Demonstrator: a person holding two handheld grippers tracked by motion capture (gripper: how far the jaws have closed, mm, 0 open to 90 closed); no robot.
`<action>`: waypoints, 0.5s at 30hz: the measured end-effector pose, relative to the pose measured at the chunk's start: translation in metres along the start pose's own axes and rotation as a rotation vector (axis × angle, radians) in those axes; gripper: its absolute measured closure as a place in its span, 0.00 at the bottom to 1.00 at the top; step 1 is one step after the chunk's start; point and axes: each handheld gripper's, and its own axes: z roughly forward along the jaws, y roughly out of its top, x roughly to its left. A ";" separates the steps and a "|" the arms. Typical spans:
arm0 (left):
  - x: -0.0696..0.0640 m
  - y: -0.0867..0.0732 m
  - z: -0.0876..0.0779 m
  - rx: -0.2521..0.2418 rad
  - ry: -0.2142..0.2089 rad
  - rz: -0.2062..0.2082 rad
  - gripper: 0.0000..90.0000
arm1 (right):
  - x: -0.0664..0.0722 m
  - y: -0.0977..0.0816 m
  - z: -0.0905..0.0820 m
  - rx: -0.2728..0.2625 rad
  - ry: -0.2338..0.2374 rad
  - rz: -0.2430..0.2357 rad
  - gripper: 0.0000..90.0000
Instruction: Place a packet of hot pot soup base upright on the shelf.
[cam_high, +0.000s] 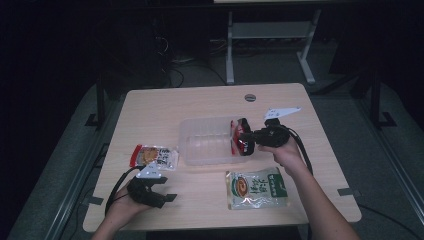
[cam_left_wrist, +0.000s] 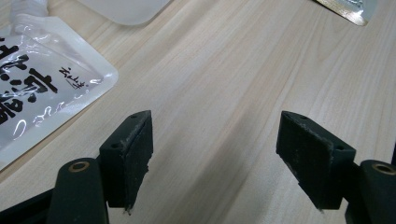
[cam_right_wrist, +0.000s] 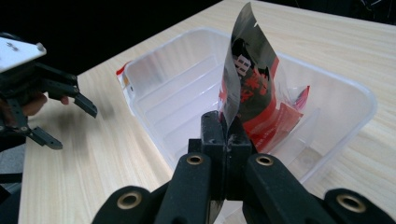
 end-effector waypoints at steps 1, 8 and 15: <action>0.000 0.000 0.000 0.001 -0.001 0.001 0.30 | 0.000 0.000 0.002 0.006 0.000 -0.001 0.99; -0.001 0.000 0.000 0.006 -0.006 -0.006 0.30 | 0.001 -0.001 0.006 0.004 -0.004 0.003 0.98; -0.001 0.000 0.001 0.009 -0.008 -0.006 0.30 | 0.003 0.001 -0.001 -0.019 -0.013 0.002 0.69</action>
